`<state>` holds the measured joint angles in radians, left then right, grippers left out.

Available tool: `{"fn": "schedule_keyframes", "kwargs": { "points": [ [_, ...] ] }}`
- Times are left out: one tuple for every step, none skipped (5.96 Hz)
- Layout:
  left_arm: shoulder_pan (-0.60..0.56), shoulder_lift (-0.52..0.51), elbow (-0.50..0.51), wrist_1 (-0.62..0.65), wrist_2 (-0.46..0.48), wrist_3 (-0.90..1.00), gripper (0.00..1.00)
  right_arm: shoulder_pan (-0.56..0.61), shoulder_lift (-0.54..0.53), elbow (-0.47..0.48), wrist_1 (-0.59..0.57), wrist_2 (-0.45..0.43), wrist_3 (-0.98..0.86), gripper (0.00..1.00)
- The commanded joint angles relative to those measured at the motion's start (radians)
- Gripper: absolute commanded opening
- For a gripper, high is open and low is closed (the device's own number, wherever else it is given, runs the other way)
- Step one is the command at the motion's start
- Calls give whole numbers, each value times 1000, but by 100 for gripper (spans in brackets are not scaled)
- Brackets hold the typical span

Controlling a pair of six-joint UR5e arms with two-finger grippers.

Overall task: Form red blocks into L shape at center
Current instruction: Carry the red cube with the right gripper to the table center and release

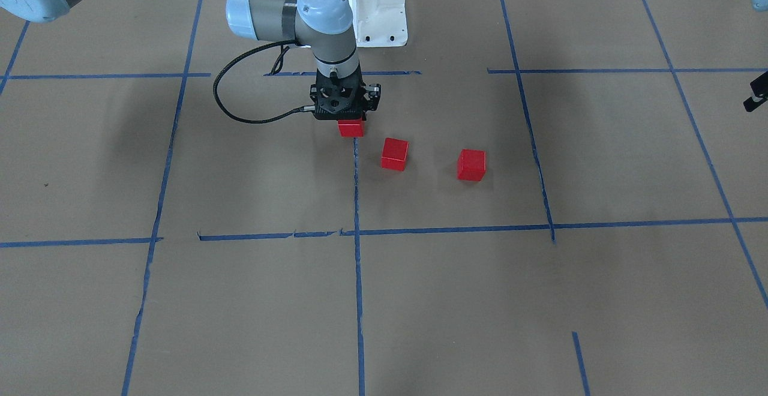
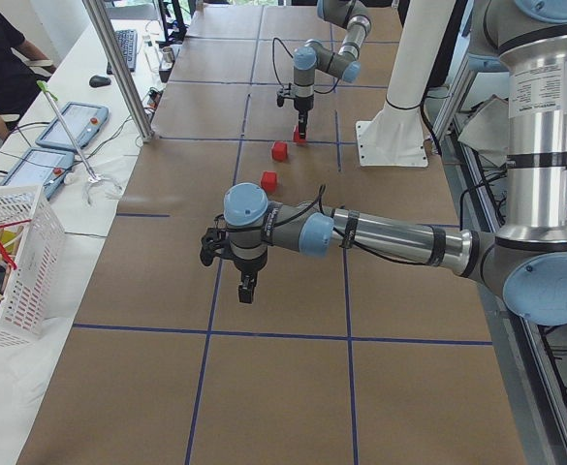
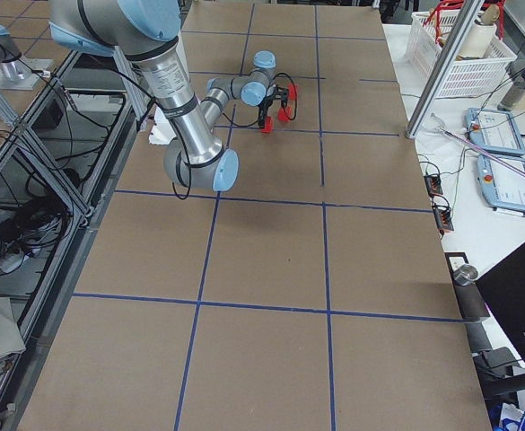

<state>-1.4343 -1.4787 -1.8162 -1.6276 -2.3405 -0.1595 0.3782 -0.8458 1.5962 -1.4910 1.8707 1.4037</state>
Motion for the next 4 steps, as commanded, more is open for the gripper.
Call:
{"fn": "schedule_keyframes", "kwargs": {
  "points": [
    [0, 0, 0, 0, 0, 0, 100, -5, 5, -4, 0, -2, -2, 5],
    [0, 0, 0, 0, -13, 0, 100, -5, 5, -8, 2, -2, -5, 56],
    [0, 0, 0, 0, -17, 0, 100, -5, 7, -10, 0, -4, -6, 99],
    [0, 0, 0, 0, -23, 0, 100, -5, 10, -9, 0, -2, -6, 99]
  ]
}}
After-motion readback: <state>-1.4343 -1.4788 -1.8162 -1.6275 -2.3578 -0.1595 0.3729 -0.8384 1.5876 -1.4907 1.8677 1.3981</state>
